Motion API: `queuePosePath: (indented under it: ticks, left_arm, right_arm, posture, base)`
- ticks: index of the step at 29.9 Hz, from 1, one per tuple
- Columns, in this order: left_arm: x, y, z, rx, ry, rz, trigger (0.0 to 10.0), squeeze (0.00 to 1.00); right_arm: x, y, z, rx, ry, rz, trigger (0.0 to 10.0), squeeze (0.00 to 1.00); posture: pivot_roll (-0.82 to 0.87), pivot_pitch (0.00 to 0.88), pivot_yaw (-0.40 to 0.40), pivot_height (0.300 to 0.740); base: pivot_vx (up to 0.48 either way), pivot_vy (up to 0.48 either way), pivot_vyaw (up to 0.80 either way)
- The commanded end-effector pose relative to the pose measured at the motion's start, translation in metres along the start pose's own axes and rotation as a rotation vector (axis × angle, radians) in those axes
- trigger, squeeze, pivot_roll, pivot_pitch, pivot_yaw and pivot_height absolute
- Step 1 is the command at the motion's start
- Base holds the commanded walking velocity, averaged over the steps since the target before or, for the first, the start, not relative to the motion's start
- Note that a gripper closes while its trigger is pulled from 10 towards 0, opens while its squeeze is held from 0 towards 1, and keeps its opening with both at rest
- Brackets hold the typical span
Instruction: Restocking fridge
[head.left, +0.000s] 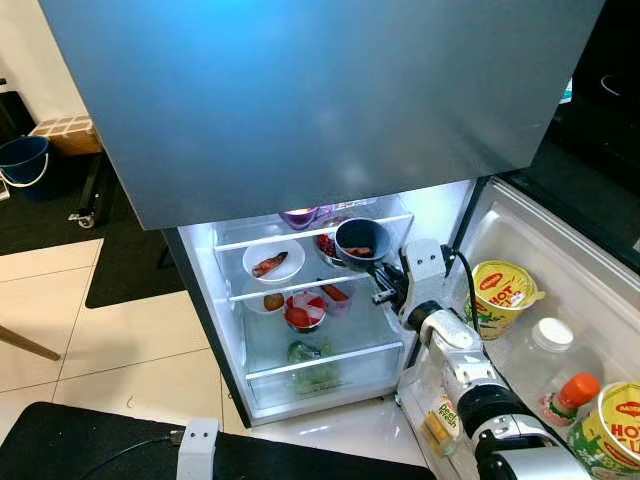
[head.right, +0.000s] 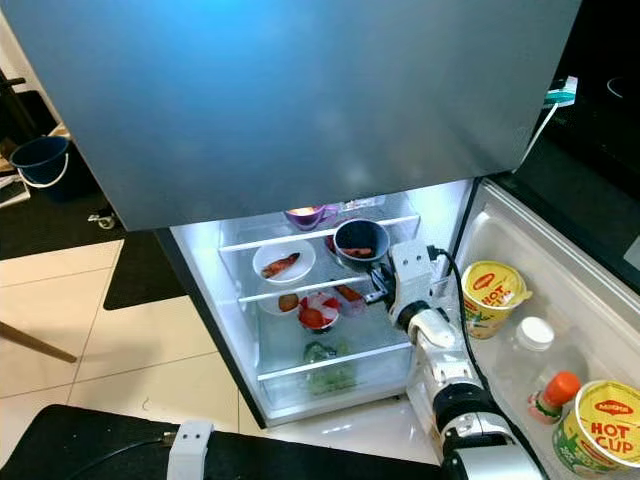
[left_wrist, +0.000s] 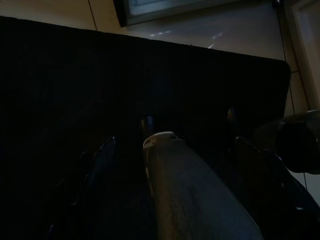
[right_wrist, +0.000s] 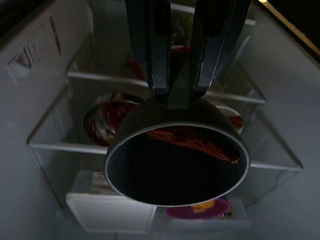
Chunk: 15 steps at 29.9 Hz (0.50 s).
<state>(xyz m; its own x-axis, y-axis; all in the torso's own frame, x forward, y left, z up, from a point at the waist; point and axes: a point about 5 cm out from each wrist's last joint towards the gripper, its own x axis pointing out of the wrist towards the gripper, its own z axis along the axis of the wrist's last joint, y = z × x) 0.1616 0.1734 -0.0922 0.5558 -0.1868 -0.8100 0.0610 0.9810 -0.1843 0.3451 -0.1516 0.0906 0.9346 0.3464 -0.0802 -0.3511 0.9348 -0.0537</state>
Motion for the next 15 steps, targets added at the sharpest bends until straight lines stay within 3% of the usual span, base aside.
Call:
queuePosePath:
  ticks: [1, 5, 7, 8, 10, 15]
  left_arm:
    - [-0.002, 0.005, -0.001, -0.005, 0.002, 0.020, 10.0, 0.00]
    - [-0.002, 0.006, 0.000, -0.010, -0.002, 0.024, 10.0, 0.00]
    - [-0.002, 0.007, -0.002, -0.008, 0.004, 0.029, 10.0, 0.00]
    - [-0.002, 0.007, -0.002, -0.008, 0.004, 0.029, 10.0, 0.00]
    - [-0.003, 0.008, -0.005, -0.001, 0.017, 0.036, 10.0, 0.00]
    - [-0.004, 0.010, -0.008, 0.004, 0.027, 0.042, 10.0, 0.00]
  right_arm:
    - [0.001, 0.007, -0.001, -0.008, 0.011, 0.042, 10.0, 0.00]
    - [-0.002, 0.017, -0.013, -0.014, 0.057, 0.116, 10.0, 0.00]
    - [-0.012, 0.032, -0.031, -0.053, 0.138, 0.256, 10.0, 0.00]
    - [-0.012, 0.032, -0.031, -0.053, 0.138, 0.256, 10.0, 0.00]
    - [-0.025, 0.043, -0.051, -0.115, 0.222, 0.364, 10.0, 0.00]
    - [-0.038, 0.047, -0.071, -0.091, 0.273, 0.378, 10.0, 0.00]
  posture:
    - [-0.09, 0.000, 0.049, 0.740]
    - [-0.08, 0.000, 0.048, 0.740]
    - [-0.08, 0.000, 0.048, 0.740]
    - [-0.08, 0.000, 0.048, 0.740]
    - [-0.08, 0.000, 0.048, 0.740]
    - [-0.08, 0.000, 0.049, 0.740]
  base:
    - [0.000, 0.000, 0.00]
    - [0.000, 0.000, 0.00]
    - [0.000, 0.000, 0.00]
    - [0.000, 0.000, 0.00]
    - [0.000, 0.000, 0.00]
    - [0.000, 0.000, 0.00]
